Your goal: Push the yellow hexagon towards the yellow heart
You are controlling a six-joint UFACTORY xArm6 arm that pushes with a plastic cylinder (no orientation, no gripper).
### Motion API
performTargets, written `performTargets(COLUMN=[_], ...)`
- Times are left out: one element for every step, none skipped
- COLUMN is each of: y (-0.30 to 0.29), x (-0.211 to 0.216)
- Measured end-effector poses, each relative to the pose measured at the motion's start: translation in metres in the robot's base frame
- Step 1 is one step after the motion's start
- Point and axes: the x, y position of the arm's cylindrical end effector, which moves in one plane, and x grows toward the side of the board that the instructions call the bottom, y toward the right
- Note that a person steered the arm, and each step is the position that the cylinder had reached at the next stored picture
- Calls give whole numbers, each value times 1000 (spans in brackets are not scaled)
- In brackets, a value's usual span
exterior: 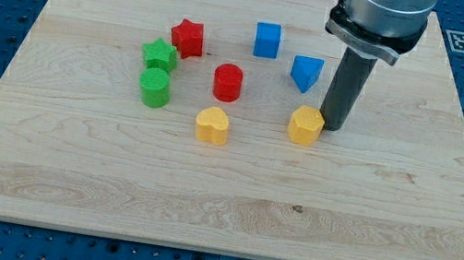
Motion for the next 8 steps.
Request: performTargets(y=[9,32,32,32,19,-4,-4,-11], x=[0,10,28,33,33,33,33,33])
